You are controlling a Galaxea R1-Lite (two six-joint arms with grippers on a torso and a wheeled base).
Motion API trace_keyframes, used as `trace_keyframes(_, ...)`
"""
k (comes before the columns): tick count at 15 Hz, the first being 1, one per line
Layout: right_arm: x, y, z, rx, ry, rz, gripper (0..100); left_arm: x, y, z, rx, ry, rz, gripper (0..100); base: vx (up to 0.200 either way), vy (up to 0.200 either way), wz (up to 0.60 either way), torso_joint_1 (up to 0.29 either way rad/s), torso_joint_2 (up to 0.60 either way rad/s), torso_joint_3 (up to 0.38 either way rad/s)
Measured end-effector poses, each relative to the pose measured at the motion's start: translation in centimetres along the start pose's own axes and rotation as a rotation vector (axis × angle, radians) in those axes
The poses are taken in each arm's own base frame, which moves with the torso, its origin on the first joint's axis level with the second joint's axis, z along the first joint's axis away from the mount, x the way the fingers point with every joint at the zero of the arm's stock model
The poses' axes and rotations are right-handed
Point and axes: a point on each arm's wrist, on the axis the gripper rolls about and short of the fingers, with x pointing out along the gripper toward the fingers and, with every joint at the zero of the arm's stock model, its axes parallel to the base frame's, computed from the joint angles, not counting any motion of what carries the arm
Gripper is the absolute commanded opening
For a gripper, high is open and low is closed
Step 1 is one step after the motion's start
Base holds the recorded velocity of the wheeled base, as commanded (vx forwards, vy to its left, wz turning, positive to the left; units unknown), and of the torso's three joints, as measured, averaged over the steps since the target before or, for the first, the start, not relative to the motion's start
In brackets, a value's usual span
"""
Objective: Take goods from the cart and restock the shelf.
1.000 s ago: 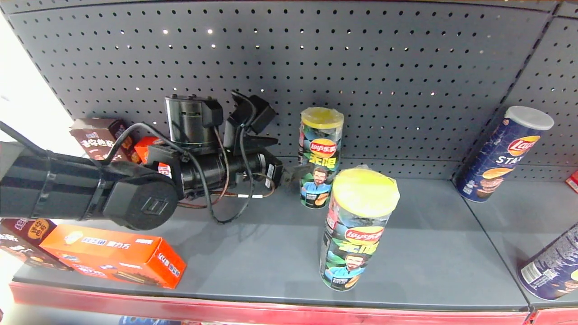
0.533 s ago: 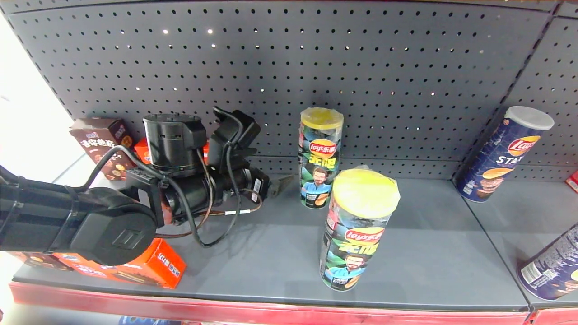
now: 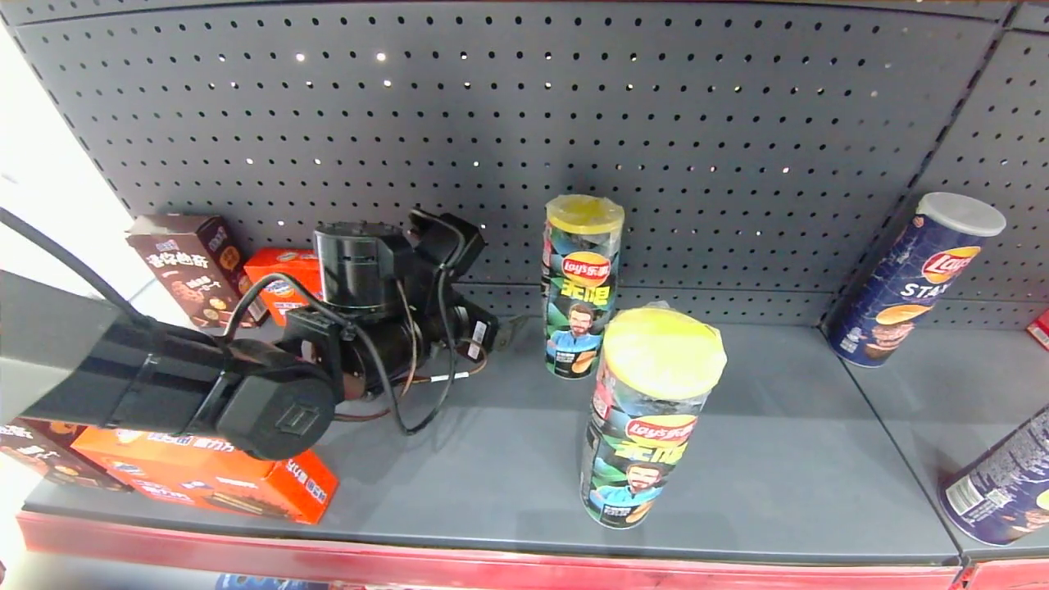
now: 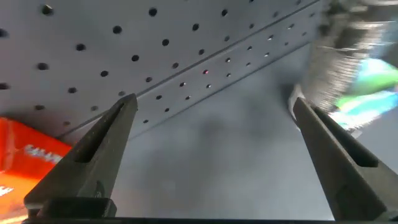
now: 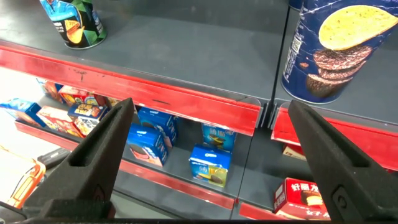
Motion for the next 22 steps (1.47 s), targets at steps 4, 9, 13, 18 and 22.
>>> trace_keyframes(4, 0.0, 0.0, 0.0, 0.0, 0.0, 0.0, 100, 1.8, -1.2, -0.4, -0.001, 0.005, -0.023, 100, 0.0, 0.0, 0.0, 0.0, 0.0, 0.0)
trace_keyframes(9, 0.0, 0.0, 0.0, 0.0, 0.0, 0.0, 100, 2.5, -2.1, -0.5, 0.0, 0.006, -0.043, 100, 0.0, 0.0, 0.0, 0.0, 0.0, 0.0)
trace_keyframes(13, 0.0, 0.0, 0.0, 0.0, 0.0, 0.0, 100, 2.9, -2.3, -0.5, 0.0, 0.002, -0.047, 100, 0.0, 0.0, 0.0, 0.0, 0.0, 0.0)
trace_keyframes(18, 0.0, 0.0, 0.0, 0.0, 0.0, 0.0, 100, 1.5, -2.1, 0.1, -0.009, -0.003, -0.032, 100, 0.0, 0.0, 0.0, 0.0, 0.0, 0.0)
trace_keyframes(22, 0.0, 0.0, 0.0, 0.0, 0.001, 0.0, 100, -3.1, -0.5, 3.0, -0.024, -0.075, 0.012, 100, 0.0, 0.0, 0.0, 0.0, 0.0, 0.0)
